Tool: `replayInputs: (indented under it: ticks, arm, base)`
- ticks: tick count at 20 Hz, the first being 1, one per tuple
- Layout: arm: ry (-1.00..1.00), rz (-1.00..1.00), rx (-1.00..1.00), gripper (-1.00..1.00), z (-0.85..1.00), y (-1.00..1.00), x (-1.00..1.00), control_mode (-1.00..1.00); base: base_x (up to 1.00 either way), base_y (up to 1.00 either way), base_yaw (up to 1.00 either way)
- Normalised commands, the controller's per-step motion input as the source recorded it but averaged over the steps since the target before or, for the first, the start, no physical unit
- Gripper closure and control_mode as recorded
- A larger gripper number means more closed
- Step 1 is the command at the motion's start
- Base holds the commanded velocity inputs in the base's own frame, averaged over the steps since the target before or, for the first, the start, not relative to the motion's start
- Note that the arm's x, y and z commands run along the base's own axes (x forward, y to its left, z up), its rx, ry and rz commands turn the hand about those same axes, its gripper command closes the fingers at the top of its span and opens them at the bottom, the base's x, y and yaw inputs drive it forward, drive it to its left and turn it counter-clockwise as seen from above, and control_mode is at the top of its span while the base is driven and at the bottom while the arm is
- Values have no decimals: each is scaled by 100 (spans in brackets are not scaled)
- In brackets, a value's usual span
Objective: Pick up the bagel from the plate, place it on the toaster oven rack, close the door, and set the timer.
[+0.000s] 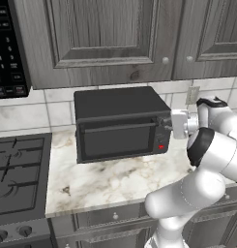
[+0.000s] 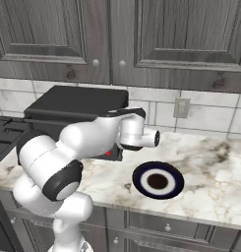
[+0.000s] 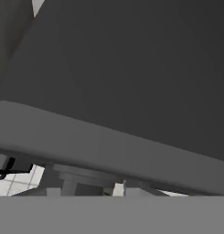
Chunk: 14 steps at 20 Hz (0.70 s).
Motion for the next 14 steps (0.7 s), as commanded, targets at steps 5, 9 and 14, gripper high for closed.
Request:
replayInputs:
  ticks: [5,9,14]
  arm:
    - [0,2,29,100,0,-37,39,-100]
    - [0,1,37,100,0,-49,34,-100]
    - [0,4,48,100,0,-53,26,-100]
  base:
    - [0,0,0]
    - [0,0,0]
    - [0,0,0]
